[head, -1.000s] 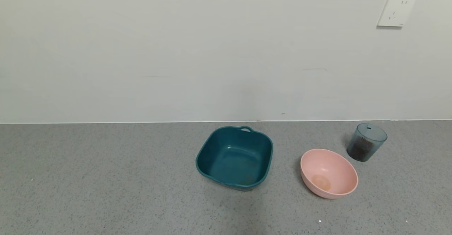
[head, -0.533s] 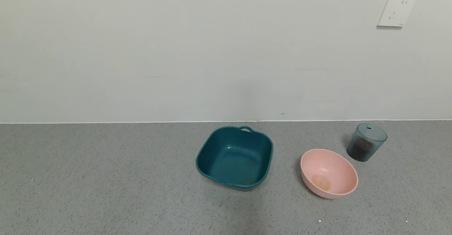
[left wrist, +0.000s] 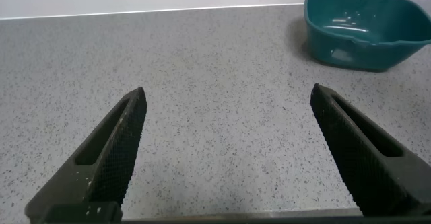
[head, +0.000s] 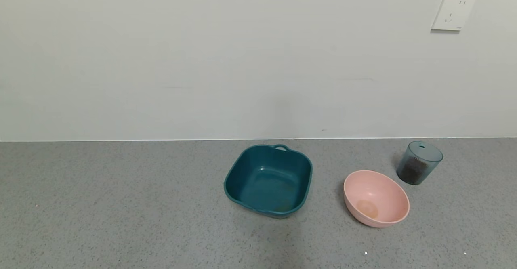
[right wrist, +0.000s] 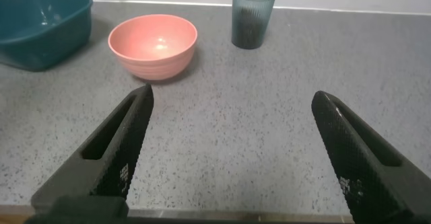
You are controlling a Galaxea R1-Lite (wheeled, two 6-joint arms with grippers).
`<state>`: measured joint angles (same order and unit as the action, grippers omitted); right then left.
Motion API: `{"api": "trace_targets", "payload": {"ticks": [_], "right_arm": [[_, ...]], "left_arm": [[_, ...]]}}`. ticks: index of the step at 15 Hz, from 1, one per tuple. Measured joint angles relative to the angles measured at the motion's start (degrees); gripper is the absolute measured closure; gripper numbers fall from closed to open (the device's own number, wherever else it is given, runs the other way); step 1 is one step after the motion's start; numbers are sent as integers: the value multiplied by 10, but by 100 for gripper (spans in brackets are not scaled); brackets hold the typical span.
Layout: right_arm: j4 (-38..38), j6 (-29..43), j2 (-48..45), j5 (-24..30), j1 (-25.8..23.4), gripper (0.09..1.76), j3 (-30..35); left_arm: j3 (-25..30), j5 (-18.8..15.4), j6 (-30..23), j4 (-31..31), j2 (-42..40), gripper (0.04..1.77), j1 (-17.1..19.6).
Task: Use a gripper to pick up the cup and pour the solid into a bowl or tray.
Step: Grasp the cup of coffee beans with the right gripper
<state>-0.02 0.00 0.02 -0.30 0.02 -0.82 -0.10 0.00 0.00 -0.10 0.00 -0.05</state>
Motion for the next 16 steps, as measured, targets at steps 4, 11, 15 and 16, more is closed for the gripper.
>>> {"api": "trace_targets", "payload": {"ticks": [4,11,15,16], "right_arm": [[8,0,43,3,2,14,-55],[3,1,318,-2,-2,14,-250],[-2,2,487,-4,-14,14,-342],[-9,3,525,-4,-18,14,-351]], "left_arm": [[0,0,0,0,0,6,0],[0,0,0,0,0,6,0],[0,0,0,0,0,6,0],[0,0,0,0,0,6,0]]}}
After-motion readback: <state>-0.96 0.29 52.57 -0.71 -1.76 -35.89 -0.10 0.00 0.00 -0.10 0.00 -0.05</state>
